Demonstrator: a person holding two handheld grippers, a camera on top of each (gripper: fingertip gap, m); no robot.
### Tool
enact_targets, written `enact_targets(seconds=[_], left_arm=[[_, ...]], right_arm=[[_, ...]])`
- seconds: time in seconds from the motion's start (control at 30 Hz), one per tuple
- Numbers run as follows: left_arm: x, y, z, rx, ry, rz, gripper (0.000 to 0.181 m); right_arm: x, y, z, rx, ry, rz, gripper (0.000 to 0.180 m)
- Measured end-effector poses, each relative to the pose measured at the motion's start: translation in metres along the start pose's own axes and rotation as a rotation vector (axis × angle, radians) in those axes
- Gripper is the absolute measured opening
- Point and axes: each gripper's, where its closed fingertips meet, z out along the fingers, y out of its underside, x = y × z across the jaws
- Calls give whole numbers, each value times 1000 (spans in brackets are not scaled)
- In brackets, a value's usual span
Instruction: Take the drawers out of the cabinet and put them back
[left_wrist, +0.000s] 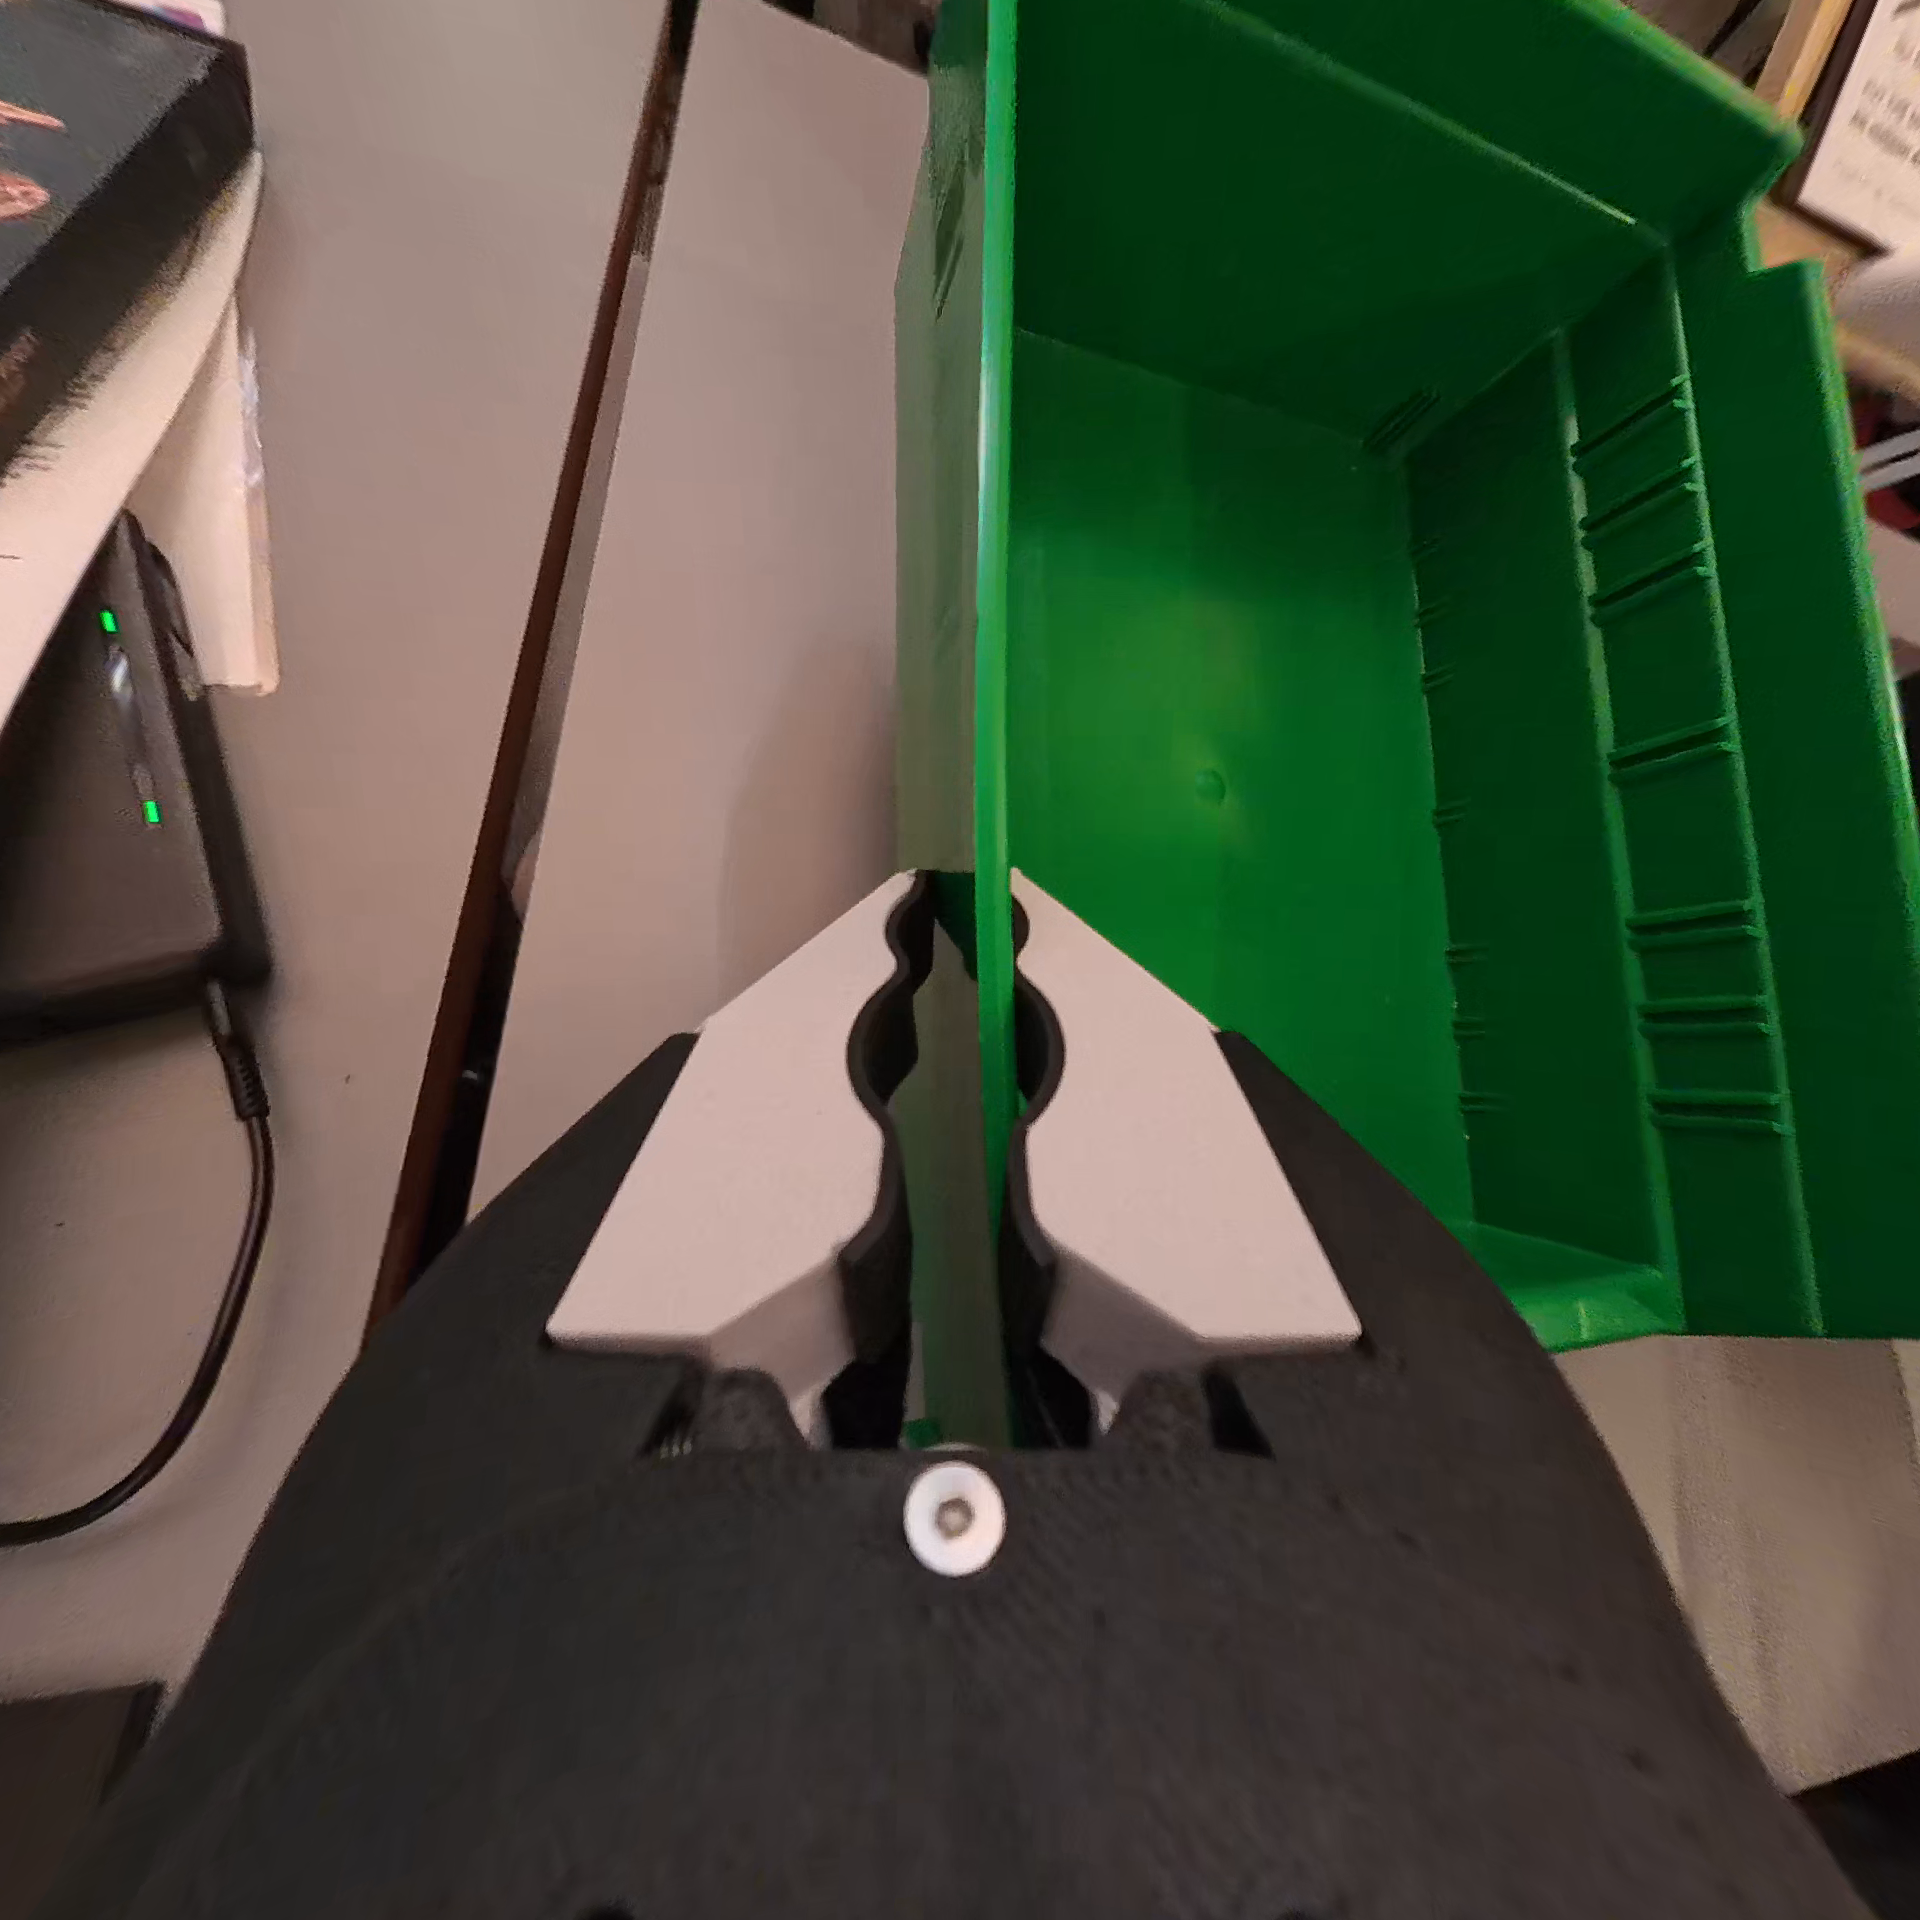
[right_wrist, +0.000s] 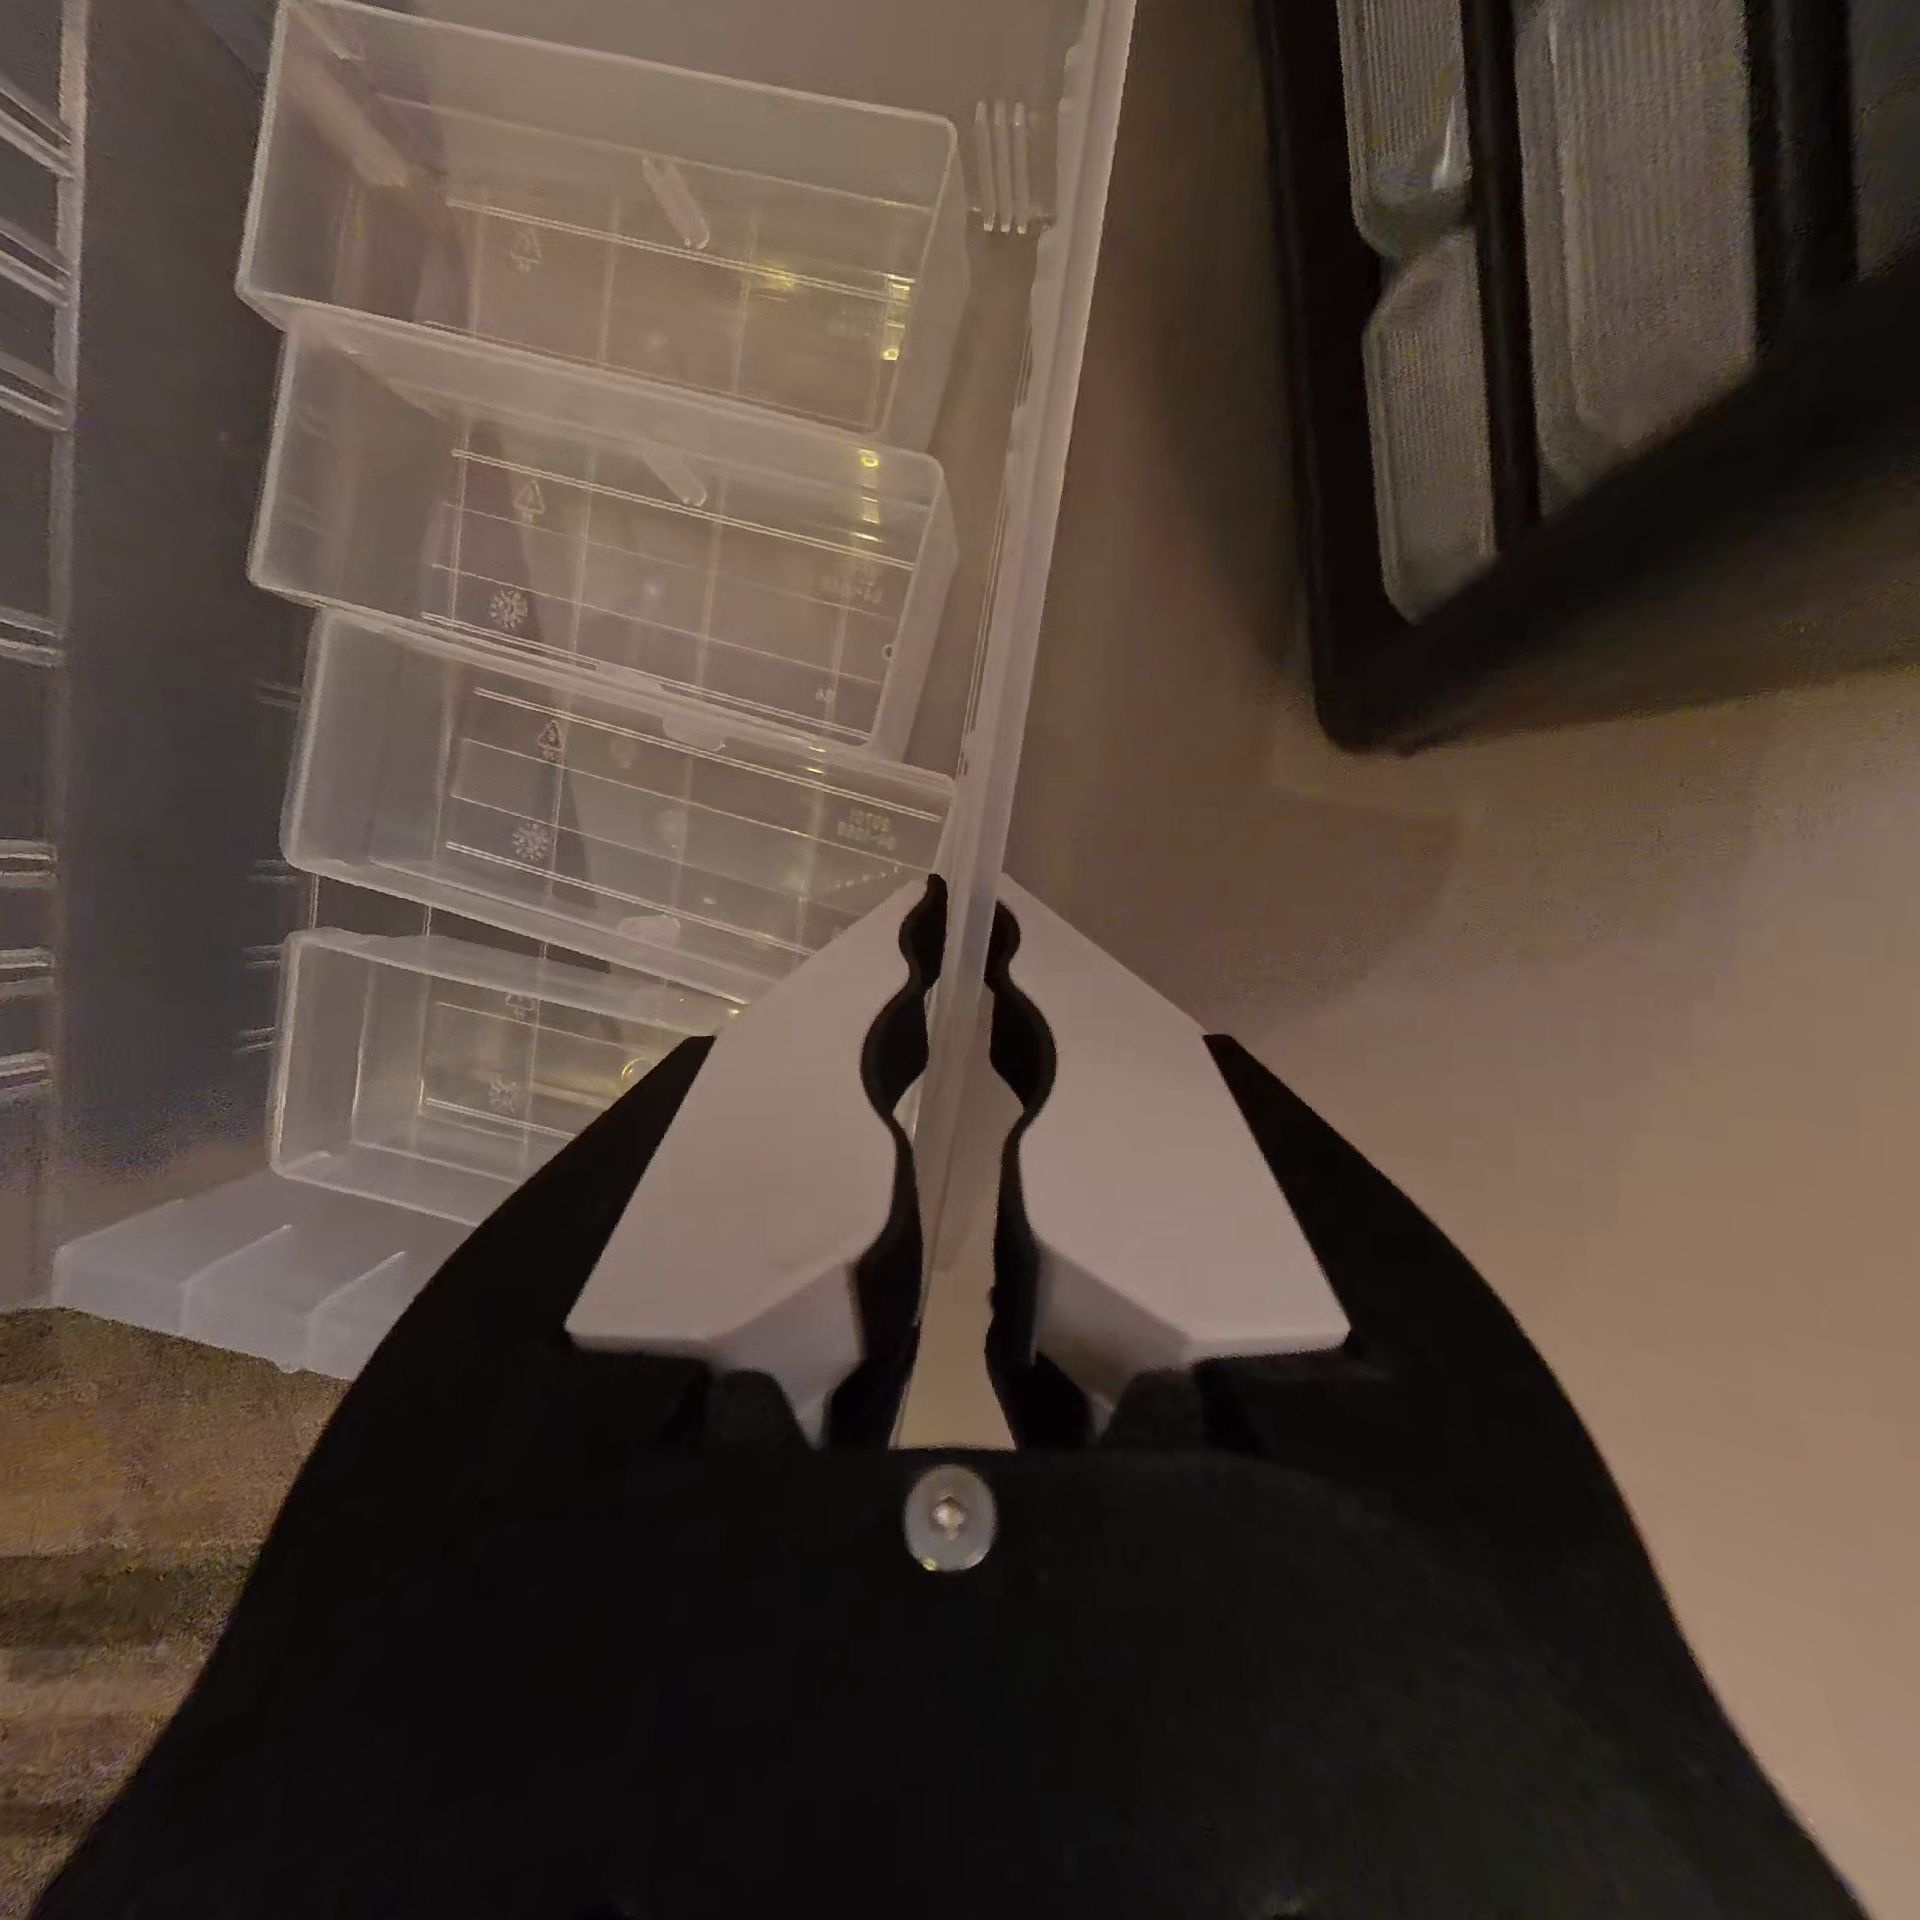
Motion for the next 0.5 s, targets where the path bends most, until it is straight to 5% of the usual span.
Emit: enact_targets(seconds=[0.5], left_arm=[[-25,-24,-55,136,-34,-38,8]], right_arm=[[-31,-109,62,23,67,120,4]])
